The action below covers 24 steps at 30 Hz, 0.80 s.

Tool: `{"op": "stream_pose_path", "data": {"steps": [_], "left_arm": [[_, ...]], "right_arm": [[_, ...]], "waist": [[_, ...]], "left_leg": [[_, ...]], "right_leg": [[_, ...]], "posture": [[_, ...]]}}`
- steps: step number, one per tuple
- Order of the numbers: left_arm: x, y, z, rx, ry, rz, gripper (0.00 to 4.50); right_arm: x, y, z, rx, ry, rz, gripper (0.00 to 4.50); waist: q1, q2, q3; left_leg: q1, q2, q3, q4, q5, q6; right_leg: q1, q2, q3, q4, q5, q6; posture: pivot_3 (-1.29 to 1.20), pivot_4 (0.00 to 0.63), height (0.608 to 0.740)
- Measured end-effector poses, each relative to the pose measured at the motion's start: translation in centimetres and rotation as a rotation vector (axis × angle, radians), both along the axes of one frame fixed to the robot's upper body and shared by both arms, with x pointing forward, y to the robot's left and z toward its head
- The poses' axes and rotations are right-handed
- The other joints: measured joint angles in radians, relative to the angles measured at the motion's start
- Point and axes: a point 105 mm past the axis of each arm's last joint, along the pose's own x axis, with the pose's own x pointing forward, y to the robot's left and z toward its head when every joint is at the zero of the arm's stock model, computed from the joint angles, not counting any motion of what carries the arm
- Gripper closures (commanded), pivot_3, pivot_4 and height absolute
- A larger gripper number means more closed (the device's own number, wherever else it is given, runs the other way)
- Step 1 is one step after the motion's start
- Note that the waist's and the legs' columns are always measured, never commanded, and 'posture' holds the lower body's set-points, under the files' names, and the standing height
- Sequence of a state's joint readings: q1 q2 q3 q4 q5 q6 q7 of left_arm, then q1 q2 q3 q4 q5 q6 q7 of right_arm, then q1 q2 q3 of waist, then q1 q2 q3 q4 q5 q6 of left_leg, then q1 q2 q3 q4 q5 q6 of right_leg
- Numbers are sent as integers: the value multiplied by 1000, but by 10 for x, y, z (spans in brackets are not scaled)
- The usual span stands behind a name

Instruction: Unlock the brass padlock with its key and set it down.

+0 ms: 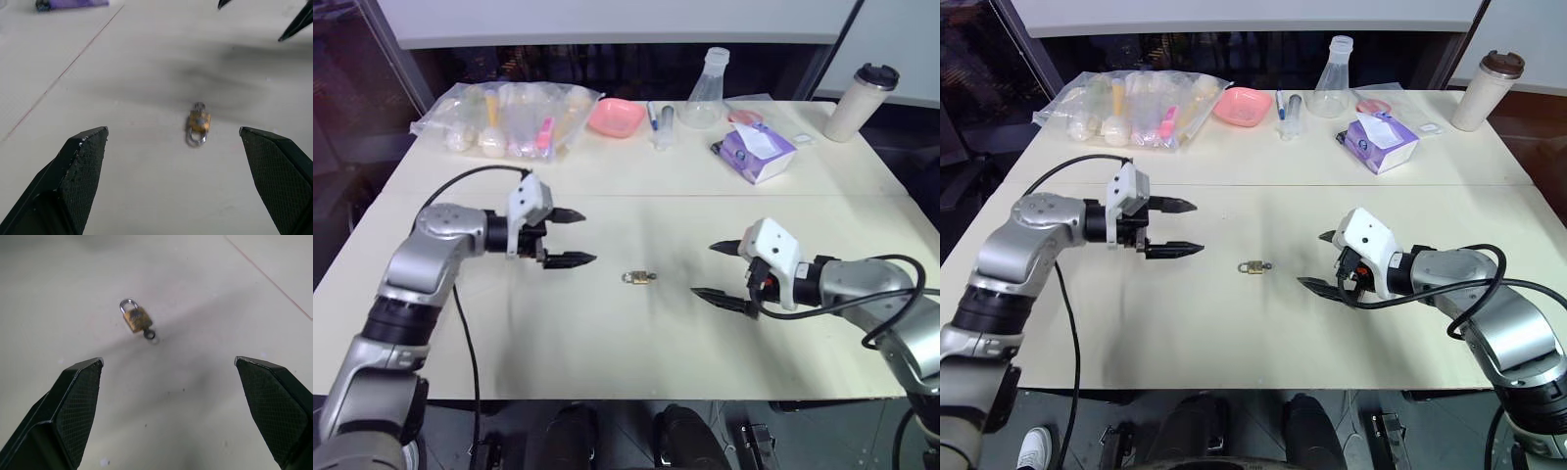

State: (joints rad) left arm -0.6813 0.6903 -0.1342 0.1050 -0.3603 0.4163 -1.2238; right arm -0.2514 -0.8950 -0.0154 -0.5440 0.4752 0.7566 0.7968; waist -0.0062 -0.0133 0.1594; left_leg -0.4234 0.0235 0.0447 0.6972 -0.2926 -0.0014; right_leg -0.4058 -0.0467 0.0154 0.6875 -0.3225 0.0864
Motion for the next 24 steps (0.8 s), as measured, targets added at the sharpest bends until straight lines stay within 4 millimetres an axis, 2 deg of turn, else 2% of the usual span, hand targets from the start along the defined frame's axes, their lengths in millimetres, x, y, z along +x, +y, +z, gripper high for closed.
{"op": "stream_pose_path", "data": {"steps": [6, 9, 12, 20, 24], "left_arm": [[17, -31, -5, 28, -12, -82, 0], [18, -46, -6, 17, 12, -137, 0], [14, -54, -23, 58, 48, -190, 0], [14, -59, -69, 144, 134, -204, 0], [12, -63, -81, 157, 152, -214, 0]], "right_arm": [[4, -4, -4, -10, 6, -21, 37], [5, -4, -4, -11, -1, -29, 37], [4, -6, -7, -16, 5, -41, 37], [-4, -6, -14, -24, 11, -59, 37], [-6, -9, -14, -26, 7, -79, 37]], "waist": [[1, 0, 0], [-2, 0, 0], [-5, 0, 0], [0, 0, 0], [2, 0, 0]], "left_leg": [[-1, -1, 0, 0, 0, 0], [-1, -1, 0, 0, 0, 1], [-1, 0, 0, 0, 0, 1], [-2, 0, 0, 1, 0, 1], [-2, 0, 0, 1, 0, 1]], "right_leg": [[0, 1, 0, 0, 0, 0], [-1, 1, 0, 0, 0, 0], [-1, 1, 0, 0, 0, 0], [-1, 0, 0, 0, 0, 0], [-2, 0, 0, 0, 0, 0]], "posture": [[0, 150, 715], [0, 150, 715], [0, 150, 715], [0, 150, 715], [0, 150, 715]]}}
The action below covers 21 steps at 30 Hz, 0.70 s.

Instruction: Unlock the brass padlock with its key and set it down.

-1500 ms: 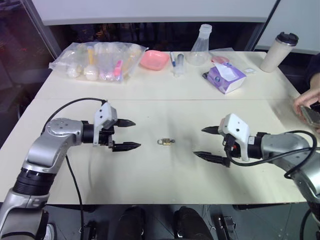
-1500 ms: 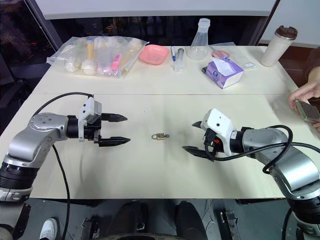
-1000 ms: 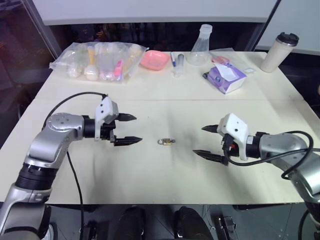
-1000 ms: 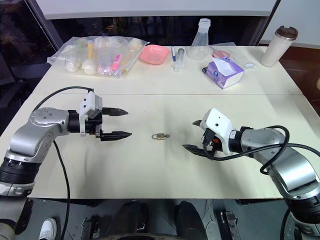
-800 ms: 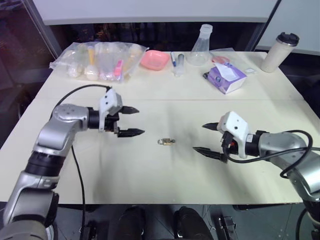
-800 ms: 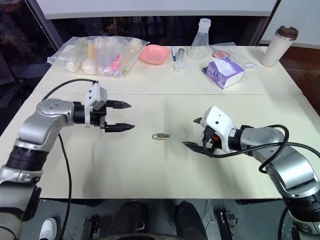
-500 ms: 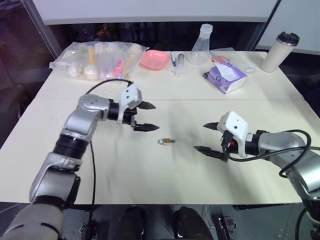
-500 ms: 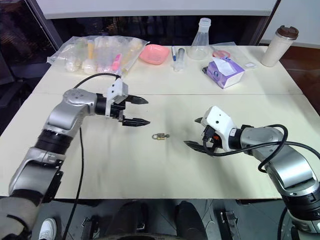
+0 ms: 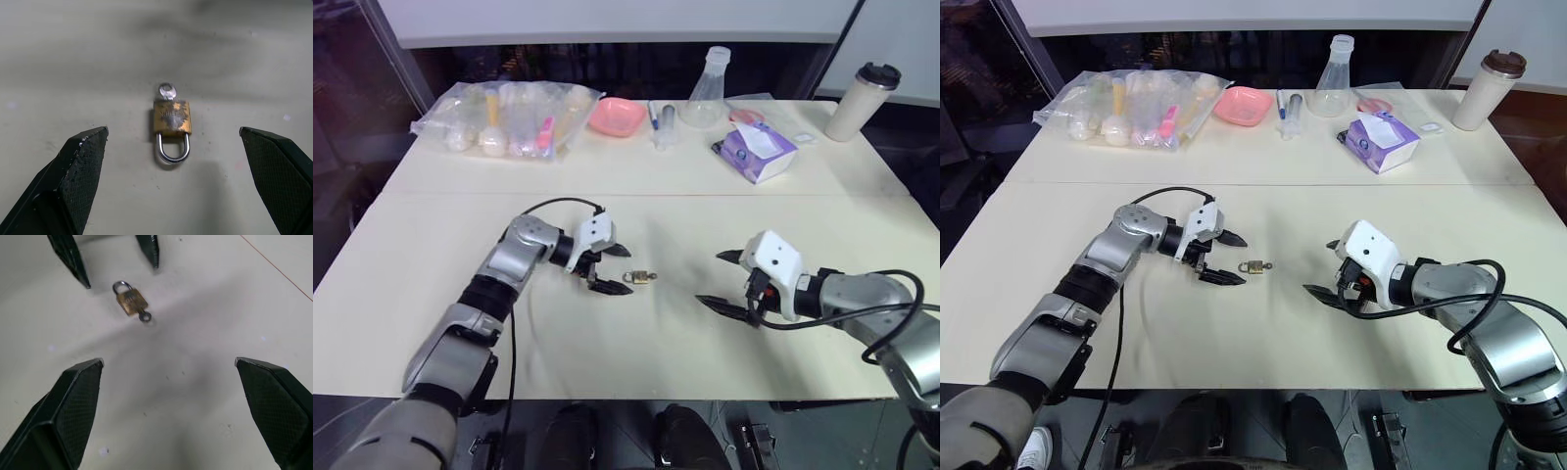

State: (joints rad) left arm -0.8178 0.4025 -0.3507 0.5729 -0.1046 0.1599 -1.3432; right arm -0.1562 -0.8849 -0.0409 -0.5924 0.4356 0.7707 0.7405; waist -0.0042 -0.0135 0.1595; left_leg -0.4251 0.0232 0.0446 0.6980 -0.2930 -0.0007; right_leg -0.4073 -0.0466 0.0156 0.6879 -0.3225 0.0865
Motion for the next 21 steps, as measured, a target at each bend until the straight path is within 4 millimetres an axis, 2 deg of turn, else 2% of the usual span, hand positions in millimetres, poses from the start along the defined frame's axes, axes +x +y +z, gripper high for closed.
{"op": "stream_pose_path", "data": {"steps": [3, 8, 9, 12, 16, 17, 21], "left_arm": [[-1, -6, -10, 18, -1, -15, 0], [2, -13, -14, 3, -23, -11, 0], [3, -16, -15, 0, -31, -11, 555], [8, -18, -17, -5, -62, 13, 1737], [15, -15, -17, 1, -90, 40, 3583], [15, -14, -17, -1, -96, 38, 3810], [15, -14, -17, -5, -102, 35, 3808]], "right_arm": [[-1, -1, 1, -3, -9, -14, 37], [-4, -3, -1, -7, -3, -34, 37], [-5, -3, 0, -8, -4, -36, 0], [-7, -3, 4, -11, -23, -37, 0], [-9, -3, 2, -12, -9, -44, 0], [-9, -3, 2, -12, -10, -46, 0], [-7, 0, 3, -28, -32, -34, 0]], "waist": [[0, 0, 0], [11, 0, 0], [16, 0, 0], [18, 0, -1], [16, 0, -1], [15, 0, -1], [15, 0, -1]], "left_leg": [[0, 0, 0, 0, 0, 0], [1, 0, 0, 1, 0, 0], [1, -1, 0, 1, 0, 0], [1, -1, 0, 1, 0, 1], [2, -1, 0, 1, 0, 1], [2, -1, 0, 1, 0, 1], [2, -1, 0, 1, 0, 1]], "right_leg": [[0, 0, 0, 0, 0, 0], [1, 0, 0, 0, 0, 0], [1, 0, 0, 0, 0, 0], [3, 0, 0, 0, 0, 1], [2, 0, 0, 0, 0, 1], [2, 0, 0, 0, 0, 1], [2, 0, 0, 0, 0, 1]], "posture": [[0, 150, 715], [0, 150, 715], [0, 150, 715], [0, 150, 715], [0, 150, 715], [0, 150, 715], [0, 150, 715]]}}
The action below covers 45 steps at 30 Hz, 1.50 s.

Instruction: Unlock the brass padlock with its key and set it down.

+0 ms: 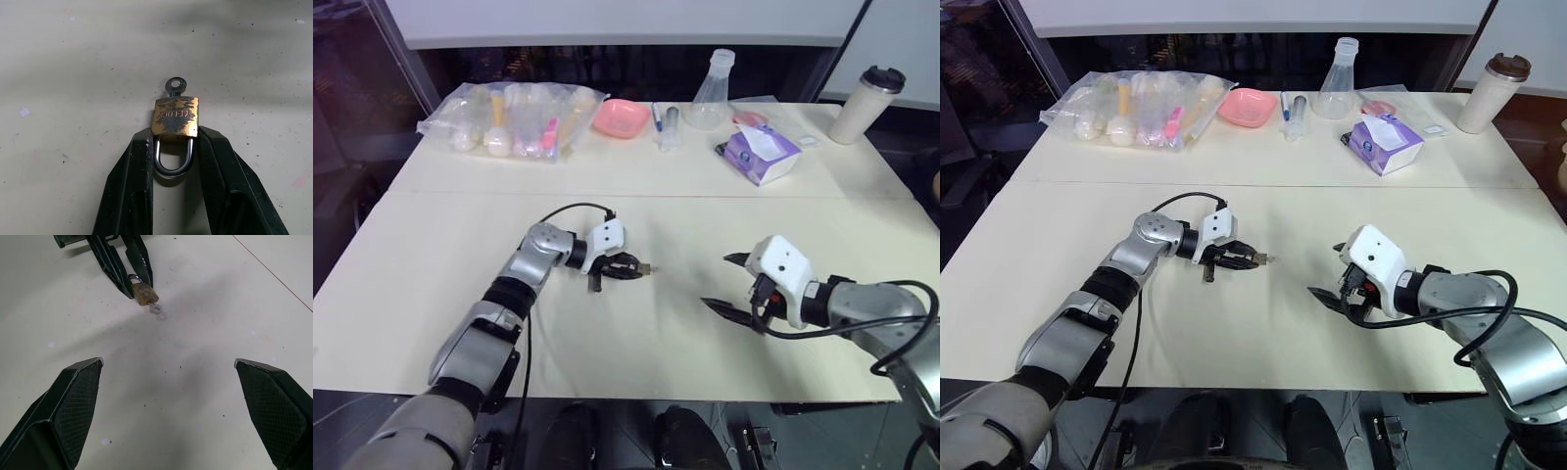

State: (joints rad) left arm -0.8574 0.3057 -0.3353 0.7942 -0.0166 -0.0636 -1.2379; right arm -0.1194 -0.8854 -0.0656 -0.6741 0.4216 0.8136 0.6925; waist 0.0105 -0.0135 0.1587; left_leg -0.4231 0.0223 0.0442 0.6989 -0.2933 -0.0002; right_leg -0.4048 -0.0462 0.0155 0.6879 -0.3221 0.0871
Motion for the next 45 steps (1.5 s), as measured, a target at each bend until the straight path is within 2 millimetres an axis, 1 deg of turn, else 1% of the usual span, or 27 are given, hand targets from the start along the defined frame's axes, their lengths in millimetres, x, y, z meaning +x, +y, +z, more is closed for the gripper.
{"op": "stream_pose_path", "data": {"steps": [3, 6, 8, 10, 12, 14, 17, 20, 22, 26, 28, 29, 30, 33, 34, 35, 36, 37, 42, 45], "left_arm": [[1, 2, 1, -12, 1, 4, 3808], [4, 7, 6, -3, -2, 4, 3808], [9, 19, 11, 11, -10, 27, 3808], [14, 30, 21, 12, -27, 46, 3808], [17, 34, 32, -4, -36, 43, 3808], [15, 34, 43, -26, -28, 15, 3808], [10, 32, 64, -71, -19, -51, 3808], [10, 29, 79, -89, -37, -74, 3808], [9, 28, 82, -89, -49, -81, 3808], [9, 27, 82, -89, -54, -84, 3808], [9, 27, 82, -90, -54, -85, 3808], [9, 26, 82, -91, -54, -86, 3808], [9, 26, 82, -91, -54, -87, 3808], [9, 25, 82, -92, -54, -88, 3808], [9, 25, 82, -93, -54, -89, 3808], [9, 24, 82, -94, -54, -91, 3808], [9, 24, 82, -94, -54, -92, 3808], [8, 23, 82, -96, -54, -94, 3808], [9, 22, 83, -98, -62, -94, 3808], [10, 22, 84, -97, -82, -90, 3808]], "right_arm": [[9, 7, 3, -45, -75, 29, 0], [30, 14, 6, -116, -204, 44, 0], [39, 19, 5, -175, -279, 78, 0], [43, 24, 1, -218, -328, 121, 0], [48, 30, -1, -277, -405, 170, 0], [56, 37, 3, -356, -531, 225, 0], [66, 50, 12, -442, -729, 304, 0], [68, 62, 15, -486, -858, 359, 0], [69, 66, 12, -491, -879, 382, 0], [69, 69, 6, -484, -866, 406, 0], [69, 71, 7, -484, -869, 417, 542], [69, 72, 7, -483, -871, 421, 870], [69, 73, 8, -481, -874, 424, 1295], [70, 76, 7, -481, -877, 432, 2850], [70, 76, 7, -480, -875, 433, 3273], [71, 77, 6, -480, -873, 433, 3937], [72, 77, 6, -480, -873, 434, 4386], [73, 78, 7, -480, -873, 435, 4451], [74, 80, 7, -480, -869, 438, 4451], [76, 81, 8, -447, -830, 423, 4451]], "waist": [[-2, 0, 0], [-6, 0, 0], [-8, 0, 0], [-8, 0, 0], [-4, 0, 0], [-2, 0, 0], [-2, 0, 0], [-3, 0, 0], [-4, 0, 0], [-6, 0, 0], [-7, 0, 0], [-7, 0, 0], [-7, 0, 0], [-7, 0, 0], [-7, 0, 0], [-7, 0, 0], [-7, 0, 0], [-7, 0, 0], [-8, 0, 0], [-8, 0, 0]], "left_leg": [[0, 0, 0, 0, 0, 0], [0, 0, 1, 0, 0, 0], [-2, 0, 1, 0, 0, 0], [-3, 0, 1, -1, 0, 0], [-3, 0, 2, -1, 0, 0], [-3, -1, 2, 0, 0, 0], [-3, -1, 2, 0, 1, -1], [-3, -1, 2, 0, 3, -5], [-3, -1, 2, 0, 4, -6], [-3, 0, 2, 0, 4, -7], [-3, 0, 2, 0, 4, -7], [-3, 0, 2, 0, 4, -7], [-3, 0, 2, 0, 4, -7], [-3, 0, 2, 0, 4, -7], [-3, 0, 2, 0, 4, -7], [-3, 0, 2, 0, 4, -7], [-3, 0, 2, 0, 4, -7], [-3, 0, 2, 0, 4, -7], [-3, 0, 2, 0, 4, -7], [-3, 0, 2, 0, 4, -7]], "right_leg": [[0, 1, 0, 0, 0, 0], [-2, 1, 0, 0, 0, 0], [-4, 2, 0, 1, 0, 0], [-5, 2, -1, 1, 0, 0], [-5, 1, -1, 1, 0, 0], [-4, 0, 0, 1, 0, 0], [-5, 0, 0, 1, 0, 0], [-4, 0, 0, 1, 0, 0], [-4, 0, 0, 1, 0, 0], [-4, 0, 0, 1, 0, 0], [-4, 0, 0, 1, 0, 0], [-4, 0, 0, 1, 0, 0], [-4, 0, 0, 1, 0, 0], [-4, 0, 0, 1, 0, 0], [-4, 0, 0, 1, 0, 0], [-4, 0, 0, 1, 0, 0], [-4, 0, 0, 1, 0, 0], [-4, 0, 0, 1, 0, 0], [-4, 0, 0, 1, 0, 0], [-4, 0, 0, 1, 0, 0]], "posture": [[0, 150, 715], [0, 150, 715], [0, 150, 715], [0, 150, 715], [0, 150, 715], [0, 150, 715], [0, 150, 715], [0, 150, 715], [0, 150, 715], [0, 150, 715], [0, 150, 715], [0, 150, 715], [0, 150, 715], [0, 150, 715], [0, 150, 715], [0, 150, 715], [0, 150, 715], [0, 150, 715], [0, 150, 715], [0, 150, 715]]}}
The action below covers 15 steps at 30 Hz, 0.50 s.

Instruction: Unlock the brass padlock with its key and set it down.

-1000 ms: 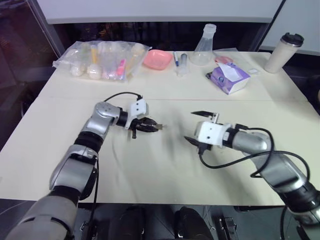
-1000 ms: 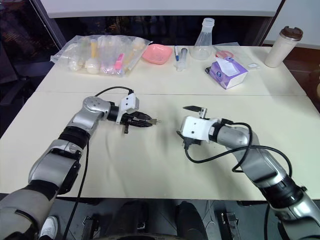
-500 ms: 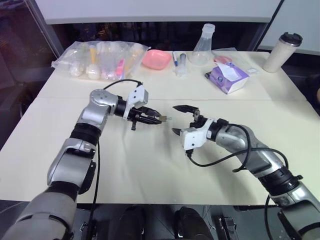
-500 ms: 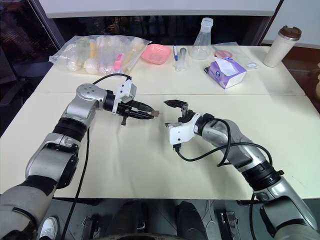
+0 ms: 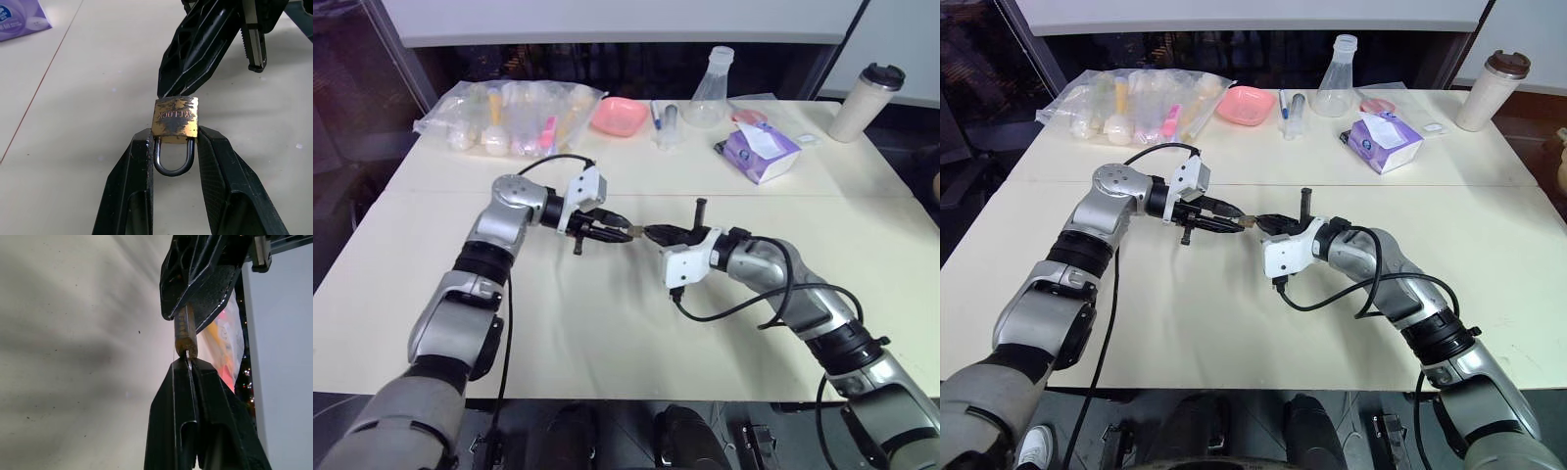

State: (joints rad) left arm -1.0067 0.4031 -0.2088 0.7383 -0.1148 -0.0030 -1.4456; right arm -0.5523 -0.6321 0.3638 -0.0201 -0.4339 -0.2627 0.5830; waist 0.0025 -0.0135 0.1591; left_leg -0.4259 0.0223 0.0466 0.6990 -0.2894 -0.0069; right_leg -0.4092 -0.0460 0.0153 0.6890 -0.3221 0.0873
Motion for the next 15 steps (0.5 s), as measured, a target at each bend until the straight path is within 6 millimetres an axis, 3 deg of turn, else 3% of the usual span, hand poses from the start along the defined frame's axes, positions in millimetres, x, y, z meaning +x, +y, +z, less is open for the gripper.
{"op": "stream_pose_path", "data": {"steps": [9, 15], "left_arm": [[-1, -7, -1, 16, -190, -41, 3808], [-3, -10, 1, 18, -255, -71, 3808]], "right_arm": [[2, -5, -2, 171, 420, -71, 4451], [-1, -4, 0, 223, 561, -99, 4451]], "waist": [[2, 0, 0], [2, 0, 0]], "left_leg": [[0, 0, 0, 0, 0, 0], [0, 0, 0, 0, -3, 5]], "right_leg": [[0, -1, 0, 0, 0, 0], [0, -1, 0, 0, 0, 0]], "posture": [[0, 150, 715], [0, 150, 715]]}}
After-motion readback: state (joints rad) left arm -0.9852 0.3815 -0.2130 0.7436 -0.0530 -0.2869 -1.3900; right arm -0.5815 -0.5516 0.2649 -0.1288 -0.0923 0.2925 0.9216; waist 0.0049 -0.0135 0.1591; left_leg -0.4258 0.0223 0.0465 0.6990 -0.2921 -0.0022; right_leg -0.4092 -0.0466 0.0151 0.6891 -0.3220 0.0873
